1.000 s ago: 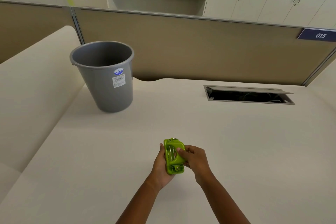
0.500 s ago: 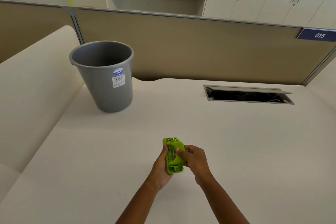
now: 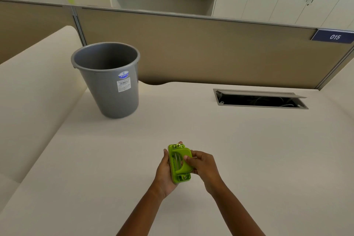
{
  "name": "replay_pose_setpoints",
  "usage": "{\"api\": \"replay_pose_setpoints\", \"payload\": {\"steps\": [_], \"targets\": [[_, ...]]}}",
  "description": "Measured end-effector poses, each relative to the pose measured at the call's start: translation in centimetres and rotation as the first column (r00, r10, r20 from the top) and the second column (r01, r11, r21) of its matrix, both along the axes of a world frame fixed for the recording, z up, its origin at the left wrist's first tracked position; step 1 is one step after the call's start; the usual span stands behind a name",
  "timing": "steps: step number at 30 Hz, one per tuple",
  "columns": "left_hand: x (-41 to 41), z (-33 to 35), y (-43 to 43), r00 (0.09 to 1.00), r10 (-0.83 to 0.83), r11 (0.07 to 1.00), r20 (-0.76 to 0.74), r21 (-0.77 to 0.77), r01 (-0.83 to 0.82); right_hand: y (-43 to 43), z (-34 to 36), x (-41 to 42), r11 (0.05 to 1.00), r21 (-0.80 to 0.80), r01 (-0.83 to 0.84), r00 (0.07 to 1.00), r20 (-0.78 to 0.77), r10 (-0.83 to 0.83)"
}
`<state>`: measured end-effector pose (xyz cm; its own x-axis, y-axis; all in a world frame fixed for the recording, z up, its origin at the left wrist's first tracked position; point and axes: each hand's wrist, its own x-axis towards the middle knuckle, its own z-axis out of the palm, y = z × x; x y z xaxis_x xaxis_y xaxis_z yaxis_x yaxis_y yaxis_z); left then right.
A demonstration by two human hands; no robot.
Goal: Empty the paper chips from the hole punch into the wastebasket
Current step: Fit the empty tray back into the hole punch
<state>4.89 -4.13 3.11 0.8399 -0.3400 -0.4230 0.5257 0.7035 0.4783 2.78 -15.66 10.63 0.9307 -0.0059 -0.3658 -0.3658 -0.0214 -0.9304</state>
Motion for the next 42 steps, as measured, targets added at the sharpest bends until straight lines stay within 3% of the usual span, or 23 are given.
{"api": "replay_pose_setpoints", "payload": {"steps": [7,22,29,33,38,42], "targets": [[0.4,-0.2,-0.1,0.999,-0.025,0.991,0.023,0.13,0.022,0.1,0.3,0.1,0.999,0.035,0.011,1.0,0.014,-0.012],[0.3,0.9,0.1,0.999,-0.017,1.0,0.051,-0.002,0.017,0.2,0.4,-0.1,0.997,0.067,-0.026,1.0,0.018,0.025],[0.3,1.2,0.2,0.996,-0.037,0.999,0.083,0.035,0.034,0.0,0.5,0.0,0.992,0.068,-0.107,0.994,0.025,0.106],[0.2,1.0,0.1,0.996,-0.055,0.996,0.071,0.08,0.05,-0.1,0.7,0.5,0.992,0.012,-0.127,0.991,-0.029,0.127],[0.0,0.5,-0.2,0.999,-0.028,0.995,0.02,0.097,0.026,-0.1,0.4,0.9,0.985,-0.173,-0.02,0.999,0.034,0.026],[-0.2,0.5,0.0,1.0,-0.014,0.998,0.002,0.067,0.014,0.1,0.4,0.5,0.978,-0.198,-0.072,0.996,0.038,0.081]]}}
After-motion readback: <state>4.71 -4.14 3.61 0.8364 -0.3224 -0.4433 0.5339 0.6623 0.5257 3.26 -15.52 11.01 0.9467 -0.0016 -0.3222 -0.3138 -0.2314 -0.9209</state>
